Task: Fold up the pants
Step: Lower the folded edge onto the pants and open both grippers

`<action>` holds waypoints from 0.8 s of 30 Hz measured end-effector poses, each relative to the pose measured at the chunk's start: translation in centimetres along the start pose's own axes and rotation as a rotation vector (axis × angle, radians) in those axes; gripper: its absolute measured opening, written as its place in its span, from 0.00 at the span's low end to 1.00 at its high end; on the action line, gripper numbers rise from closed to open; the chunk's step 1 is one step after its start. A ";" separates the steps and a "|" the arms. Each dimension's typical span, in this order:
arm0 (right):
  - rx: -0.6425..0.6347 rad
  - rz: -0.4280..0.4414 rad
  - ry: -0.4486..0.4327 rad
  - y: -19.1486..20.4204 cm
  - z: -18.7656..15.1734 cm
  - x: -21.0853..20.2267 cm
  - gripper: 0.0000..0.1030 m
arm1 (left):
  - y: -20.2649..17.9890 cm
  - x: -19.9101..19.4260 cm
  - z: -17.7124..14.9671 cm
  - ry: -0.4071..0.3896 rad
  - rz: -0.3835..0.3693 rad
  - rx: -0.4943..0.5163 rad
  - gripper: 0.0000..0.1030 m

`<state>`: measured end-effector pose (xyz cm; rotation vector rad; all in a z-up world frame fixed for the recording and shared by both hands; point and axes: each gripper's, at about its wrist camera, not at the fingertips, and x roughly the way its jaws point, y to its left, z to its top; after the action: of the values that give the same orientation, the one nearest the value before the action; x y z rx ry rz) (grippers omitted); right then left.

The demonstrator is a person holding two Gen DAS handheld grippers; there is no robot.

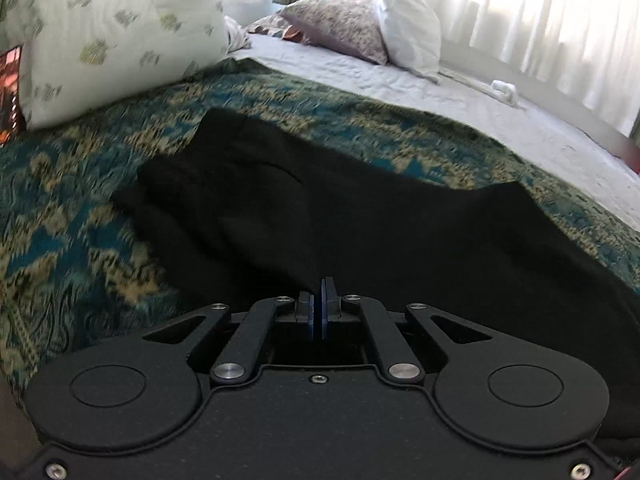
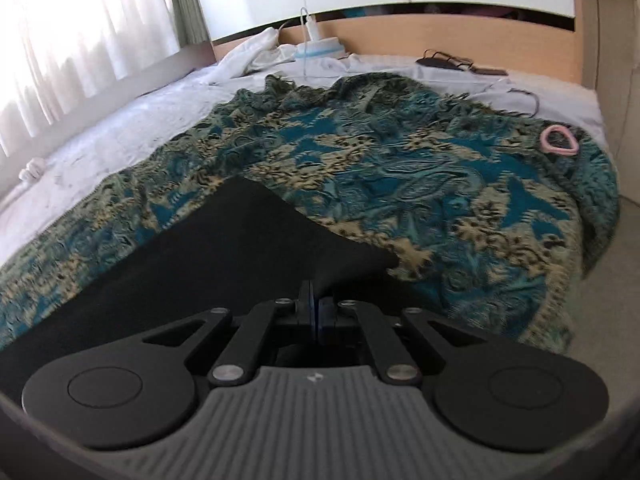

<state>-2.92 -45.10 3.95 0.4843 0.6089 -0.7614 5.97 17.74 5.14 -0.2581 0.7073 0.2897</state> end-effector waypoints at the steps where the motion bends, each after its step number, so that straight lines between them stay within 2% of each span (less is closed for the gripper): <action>1: -0.007 -0.006 -0.009 -0.3 -0.2 -0.4 0.04 | 0.2 0.0 -0.2 0.000 -0.001 0.000 0.04; 4: -0.030 -0.038 -0.027 -0.6 -0.3 -1.0 0.04 | 0.4 -0.1 -0.4 -0.007 0.006 0.022 0.04; 9: -0.025 -0.062 -0.007 -1.3 -0.9 -1.1 0.04 | 0.4 -0.2 -0.8 -0.009 0.009 0.038 0.04; 17: -0.098 -0.117 -0.035 -1.0 -1.7 -1.3 0.04 | 0.0 0.5 -1.3 -0.008 0.024 0.094 0.06; 24: -0.125 -0.125 -0.048 -1.2 -2.0 -1.9 0.04 | 0.5 0.5 -1.2 -0.007 0.028 0.091 0.14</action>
<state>-5.54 -43.67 3.54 0.3141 0.6425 -0.8450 5.45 17.90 3.81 -0.1609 0.7157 0.2840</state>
